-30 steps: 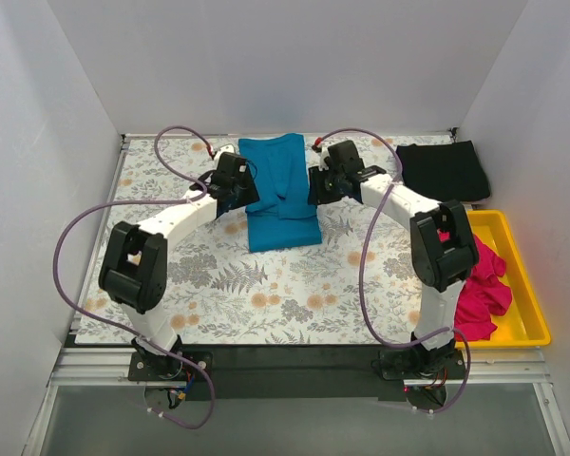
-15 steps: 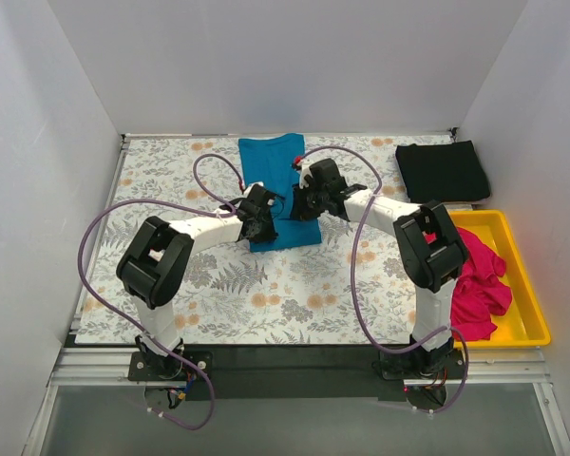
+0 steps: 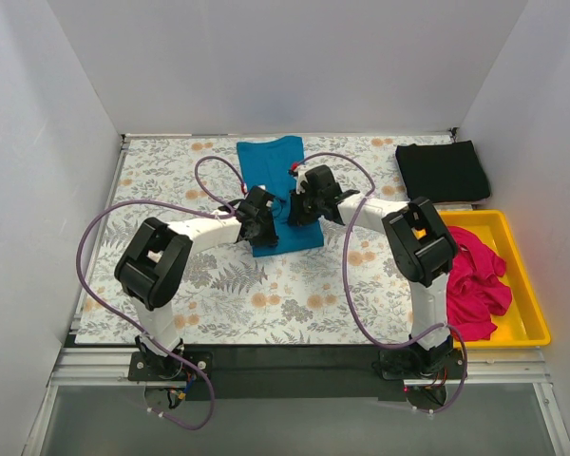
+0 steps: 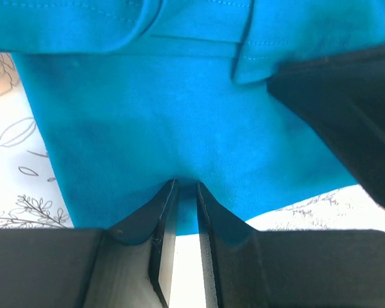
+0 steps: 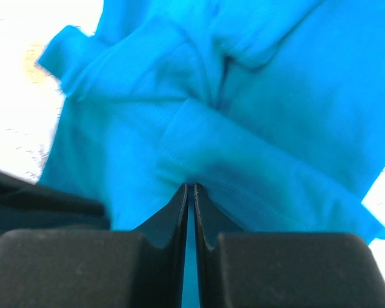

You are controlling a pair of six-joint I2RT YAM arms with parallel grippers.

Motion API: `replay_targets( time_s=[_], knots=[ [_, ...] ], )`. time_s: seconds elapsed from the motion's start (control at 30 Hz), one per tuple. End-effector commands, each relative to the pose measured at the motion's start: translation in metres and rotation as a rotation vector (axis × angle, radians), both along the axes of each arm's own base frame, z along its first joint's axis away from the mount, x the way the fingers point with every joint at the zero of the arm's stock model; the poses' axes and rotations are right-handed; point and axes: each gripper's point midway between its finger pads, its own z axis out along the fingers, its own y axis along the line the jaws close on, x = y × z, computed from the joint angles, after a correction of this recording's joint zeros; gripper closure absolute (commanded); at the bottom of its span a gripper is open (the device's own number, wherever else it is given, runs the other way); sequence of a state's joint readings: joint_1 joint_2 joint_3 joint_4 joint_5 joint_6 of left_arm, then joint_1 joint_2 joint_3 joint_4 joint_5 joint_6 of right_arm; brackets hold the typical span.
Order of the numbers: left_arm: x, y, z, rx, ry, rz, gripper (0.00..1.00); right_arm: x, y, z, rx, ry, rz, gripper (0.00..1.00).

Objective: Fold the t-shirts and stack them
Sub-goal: Fold the tshirt

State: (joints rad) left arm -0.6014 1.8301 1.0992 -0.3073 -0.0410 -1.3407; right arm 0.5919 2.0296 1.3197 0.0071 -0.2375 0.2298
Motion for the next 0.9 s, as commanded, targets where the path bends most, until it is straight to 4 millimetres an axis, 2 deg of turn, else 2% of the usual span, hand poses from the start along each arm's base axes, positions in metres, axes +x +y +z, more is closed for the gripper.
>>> replay_targets(
  time_s=[0.0, 0.13, 0.3, 0.37, 0.47, 0.53, 0.57, 0.6, 0.63, 0.67, 0.7, 0.73, 0.77, 0.87],
  knots=[
    [-0.036, 0.008, -0.009, 0.023, 0.115, -0.066, 0.82, 0.016, 0.002, -0.004, -0.02, -0.064, -0.017, 0.88],
    [-0.045, 0.007, -0.011, 0.012, 0.144, -0.098, 0.82, 0.037, 0.005, 0.004, -0.043, -0.132, -0.031, 0.87],
    [-0.069, 0.01, -0.004, -0.016, 0.193, -0.148, 0.81, 0.076, 0.014, 0.045, -0.039, -0.272, -0.064, 0.84],
    [-0.085, 0.016, -0.008, -0.017, 0.232, -0.161, 0.81, 0.086, 0.016, 0.065, -0.032, -0.329, -0.073, 0.81],
    [-0.103, 0.02, -0.003, -0.044, 0.258, -0.177, 0.78, 0.094, 0.016, 0.082, -0.037, -0.376, -0.073, 0.78],
    [-0.105, 0.023, 0.005, -0.049, 0.241, -0.165, 0.77, 0.087, 0.019, 0.088, -0.018, -0.371, -0.039, 0.75],
    [-0.106, 0.025, 0.007, -0.045, 0.237, -0.158, 0.76, 0.081, 0.019, 0.098, 0.0, -0.375, -0.025, 0.75],
    [-0.104, 0.026, 0.011, -0.045, 0.225, -0.151, 0.75, 0.068, 0.02, 0.09, 0.011, -0.34, 0.01, 0.74],
    [-0.099, 0.027, 0.019, -0.046, 0.192, -0.13, 0.74, 0.061, 0.019, 0.091, 0.023, -0.329, 0.023, 0.74],
    [-0.093, 0.025, 0.027, -0.054, 0.164, -0.123, 0.72, 0.053, 0.018, 0.103, 0.044, -0.335, 0.036, 0.74],
    [-0.089, 0.025, 0.033, -0.056, 0.142, -0.113, 0.71, 0.043, 0.017, 0.102, 0.058, -0.316, 0.059, 0.74],
    [-0.081, 0.028, 0.037, -0.038, 0.11, -0.091, 0.71, 0.031, 0.013, 0.092, 0.053, -0.287, 0.075, 0.74],
    [-0.076, 0.028, 0.044, -0.039, 0.083, -0.082, 0.7, 0.022, 0.012, 0.1, 0.069, -0.29, 0.09, 0.74],
    [-0.062, 0.029, 0.051, -0.021, 0.045, -0.063, 0.71, -0.014, 0.013, 0.097, 0.127, -0.224, 0.189, 0.74]
  ],
)
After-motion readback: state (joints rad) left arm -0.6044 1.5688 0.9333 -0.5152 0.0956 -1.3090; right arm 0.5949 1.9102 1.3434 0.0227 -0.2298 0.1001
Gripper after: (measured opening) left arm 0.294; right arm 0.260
